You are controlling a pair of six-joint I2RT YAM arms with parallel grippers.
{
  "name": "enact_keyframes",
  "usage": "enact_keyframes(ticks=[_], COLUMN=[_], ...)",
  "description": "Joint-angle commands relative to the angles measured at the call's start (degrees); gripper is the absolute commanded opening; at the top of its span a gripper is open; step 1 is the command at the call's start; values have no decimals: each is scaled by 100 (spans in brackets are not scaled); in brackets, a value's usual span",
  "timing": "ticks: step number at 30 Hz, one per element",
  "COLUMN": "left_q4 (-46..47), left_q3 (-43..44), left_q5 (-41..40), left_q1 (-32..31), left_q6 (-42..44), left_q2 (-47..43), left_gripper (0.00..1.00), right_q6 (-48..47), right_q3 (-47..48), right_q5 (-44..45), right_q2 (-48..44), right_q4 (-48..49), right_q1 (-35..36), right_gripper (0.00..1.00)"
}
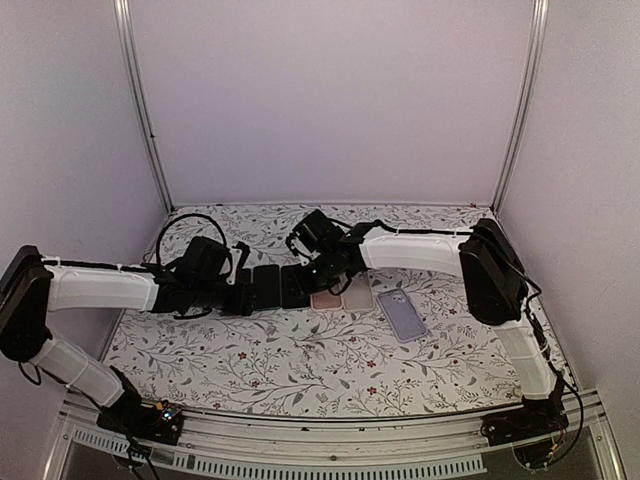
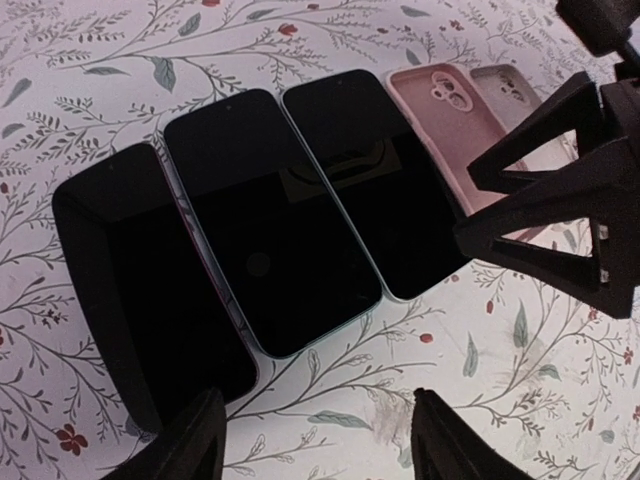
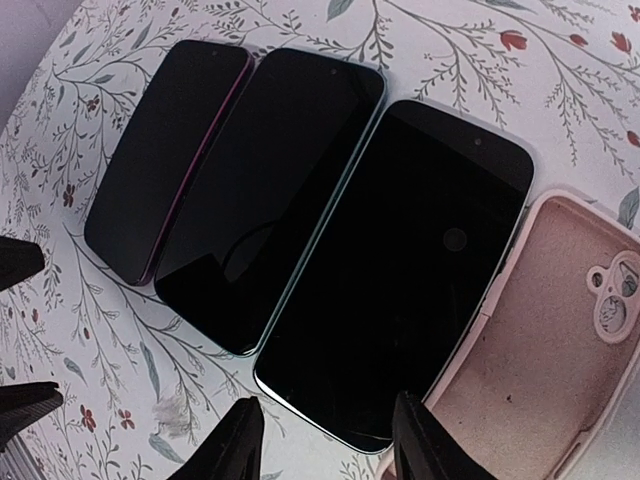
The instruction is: Put the phone into the phone case
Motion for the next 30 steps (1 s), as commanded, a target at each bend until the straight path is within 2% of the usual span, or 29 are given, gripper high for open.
enact_keyframes(ticks=[1,3,5,10,13,22,26,30], left_q4=[364,192,54,-138,-427,-983,-937,-736], left_q3=[142,483,783,1316,1443,1143,1019,916], left_q5=[78,-18,-114,-169,-525,-1521,-1509,-1303], left_q1=[-76,-76,-76,-76,-77,-56,-2,-14], left_q6=[36,116,185,332,353,216,143,209], left_q2=[561,929,1296,2031,2278,2295,2191,1906], left_gripper=[59,52,49,47,45,45,45,44], right_q6=[135,162,185,244,264,153,9,13], right_q3=[171,152,112,-257,-640,-1163,-1048,-664], right_q5=[-78,18,44,137,211,732,792,477], right_q2=[320,373,420,381,218,-43,-63,86], right_q4=[367,374,369,374,382,298,192,137], right_q1=[-4,-14,-32,-110,-173,-380,-392,-356], right_gripper=[41,35,34,28,28,28,28,38])
